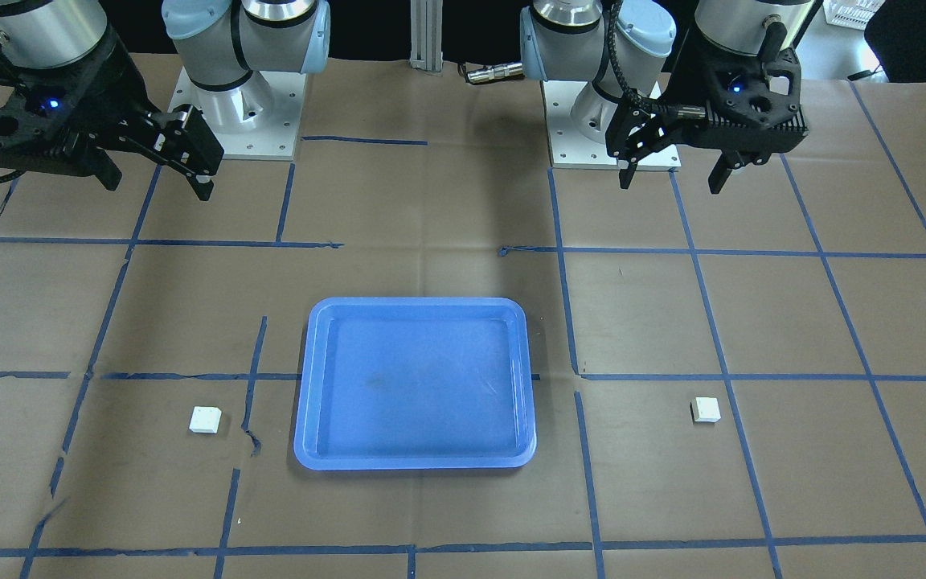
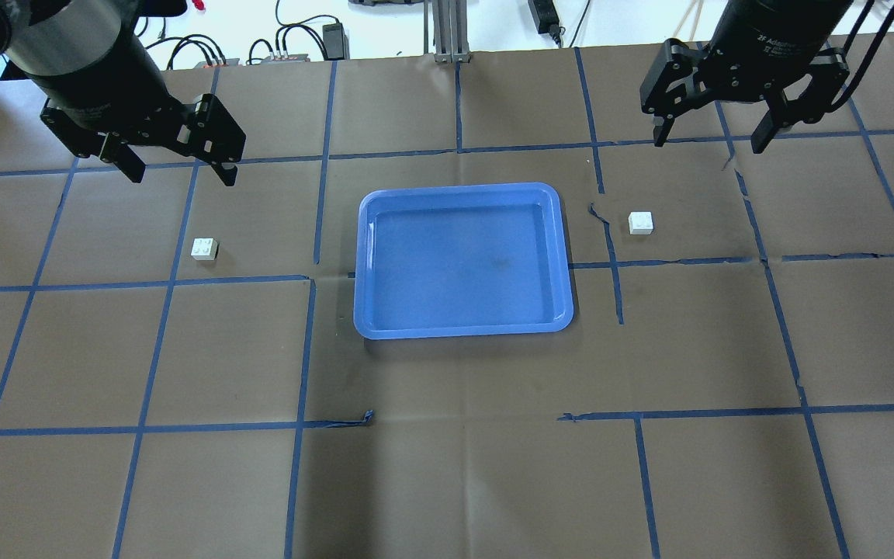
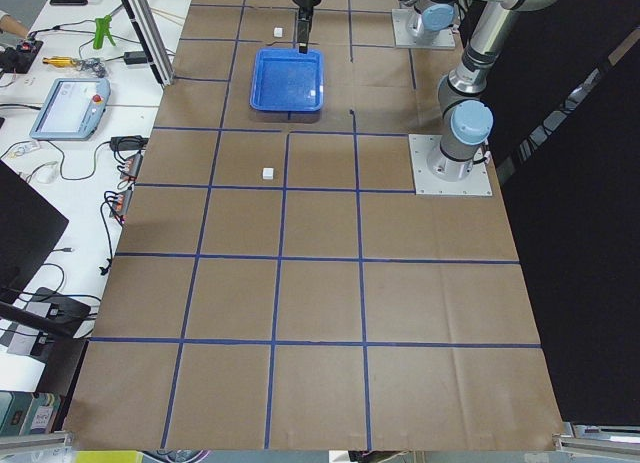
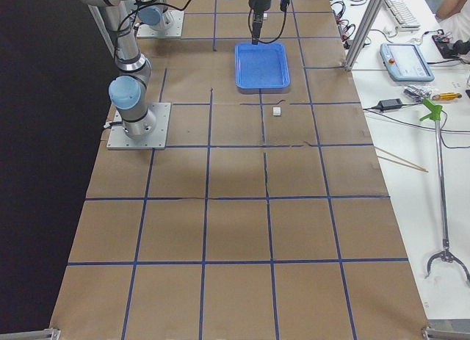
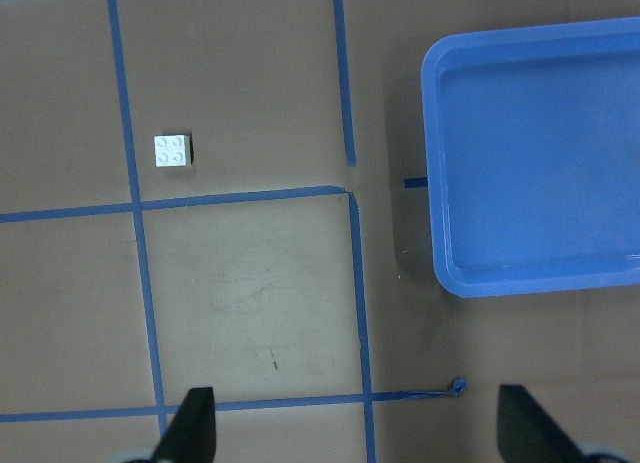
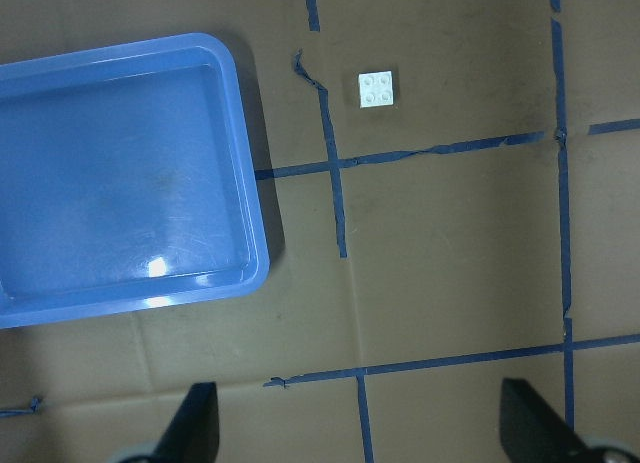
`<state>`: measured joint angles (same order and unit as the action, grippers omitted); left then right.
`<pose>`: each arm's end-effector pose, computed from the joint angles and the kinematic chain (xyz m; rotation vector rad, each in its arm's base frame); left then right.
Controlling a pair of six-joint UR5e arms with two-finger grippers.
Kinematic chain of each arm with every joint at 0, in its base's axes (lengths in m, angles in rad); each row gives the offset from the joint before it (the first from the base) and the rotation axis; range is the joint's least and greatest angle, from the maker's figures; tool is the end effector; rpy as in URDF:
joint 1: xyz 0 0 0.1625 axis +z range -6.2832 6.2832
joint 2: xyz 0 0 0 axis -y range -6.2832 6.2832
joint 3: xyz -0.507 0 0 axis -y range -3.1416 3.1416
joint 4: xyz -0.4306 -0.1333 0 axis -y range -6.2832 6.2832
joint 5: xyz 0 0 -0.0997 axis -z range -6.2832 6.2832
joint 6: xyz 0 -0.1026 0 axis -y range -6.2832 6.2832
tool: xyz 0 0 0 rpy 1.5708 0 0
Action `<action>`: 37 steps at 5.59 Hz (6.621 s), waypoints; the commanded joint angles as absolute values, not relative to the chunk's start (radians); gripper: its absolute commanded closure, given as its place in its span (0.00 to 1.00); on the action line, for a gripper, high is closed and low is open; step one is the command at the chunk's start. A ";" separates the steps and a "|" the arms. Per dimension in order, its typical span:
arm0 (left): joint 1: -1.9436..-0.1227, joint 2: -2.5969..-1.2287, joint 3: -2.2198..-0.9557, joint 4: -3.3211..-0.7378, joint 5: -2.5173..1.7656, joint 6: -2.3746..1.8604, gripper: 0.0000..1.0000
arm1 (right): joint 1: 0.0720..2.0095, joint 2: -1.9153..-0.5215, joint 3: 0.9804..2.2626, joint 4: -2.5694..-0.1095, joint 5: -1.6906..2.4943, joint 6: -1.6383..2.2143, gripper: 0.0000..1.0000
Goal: Assemble white blocks and place on blue tray
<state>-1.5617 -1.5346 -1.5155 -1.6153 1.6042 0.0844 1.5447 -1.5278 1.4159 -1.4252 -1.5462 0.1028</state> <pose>-0.1252 -0.5160 0.6108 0.1157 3.1031 -0.0705 0.1215 -0.5492 0.6112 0.2014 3.1113 0.0540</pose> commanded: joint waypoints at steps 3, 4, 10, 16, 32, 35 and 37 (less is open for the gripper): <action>-1.559 -1.536 -1.513 -1.615 1.603 0.084 0.01 | 1.542 -1.528 1.437 -1.442 -1.554 0.104 0.00; -1.557 -1.536 -1.513 -1.615 1.603 0.084 0.01 | 1.545 -1.528 1.437 -1.439 -1.557 0.104 0.00; -1.508 -1.542 -1.548 -1.612 1.603 0.100 0.01 | 1.443 -1.496 1.436 -1.530 -1.574 -1.055 0.00; -1.219 -1.843 -1.628 -1.436 1.591 0.172 0.01 | 1.249 -1.228 1.475 -1.743 -1.246 -1.730 0.00; -1.622 -2.022 -1.701 -0.985 1.591 0.333 0.76 | 1.230 -1.014 1.726 -2.071 -1.032 -2.014 0.30; -1.871 -2.014 -1.701 -0.968 1.598 0.536 0.78 | 1.230 -1.012 1.727 -2.072 -1.032 -2.019 0.59; -1.945 -2.034 -1.724 -0.930 1.592 0.968 0.78 | 1.230 -1.015 1.724 -2.071 -1.032 -2.020 0.76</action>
